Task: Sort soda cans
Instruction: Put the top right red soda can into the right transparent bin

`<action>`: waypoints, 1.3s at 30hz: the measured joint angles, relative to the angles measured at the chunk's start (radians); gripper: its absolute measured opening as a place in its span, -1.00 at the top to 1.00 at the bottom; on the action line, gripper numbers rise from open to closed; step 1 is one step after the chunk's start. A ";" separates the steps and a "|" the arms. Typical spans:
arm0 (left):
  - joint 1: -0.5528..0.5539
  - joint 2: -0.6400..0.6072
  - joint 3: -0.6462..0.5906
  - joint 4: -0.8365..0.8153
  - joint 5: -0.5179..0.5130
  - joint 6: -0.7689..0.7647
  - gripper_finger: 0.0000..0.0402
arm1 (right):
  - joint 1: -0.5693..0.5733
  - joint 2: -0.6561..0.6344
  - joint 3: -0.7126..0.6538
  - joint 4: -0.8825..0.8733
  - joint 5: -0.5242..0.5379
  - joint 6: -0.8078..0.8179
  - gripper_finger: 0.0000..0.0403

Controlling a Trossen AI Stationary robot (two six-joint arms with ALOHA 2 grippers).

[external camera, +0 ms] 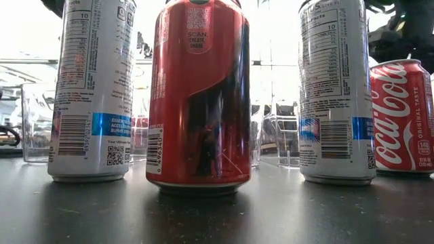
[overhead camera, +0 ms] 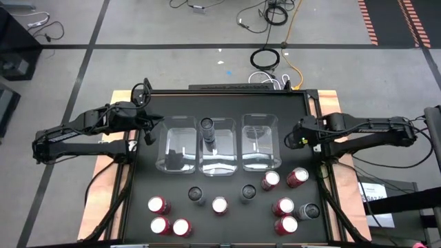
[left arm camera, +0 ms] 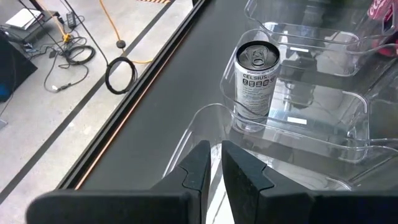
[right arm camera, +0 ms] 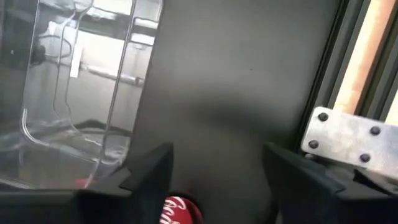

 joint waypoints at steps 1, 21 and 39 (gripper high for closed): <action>0.000 0.000 0.000 0.000 0.000 0.000 0.74 | 0.000 -0.007 0.000 -0.006 0.003 -0.012 -0.29; 0.000 0.002 0.000 0.061 0.004 -0.445 0.74 | 0.001 -0.070 0.000 -0.118 0.037 -0.069 -0.75; 0.000 0.002 0.000 0.048 0.035 -0.446 0.74 | 0.425 0.170 0.164 -0.102 -0.009 0.465 -0.75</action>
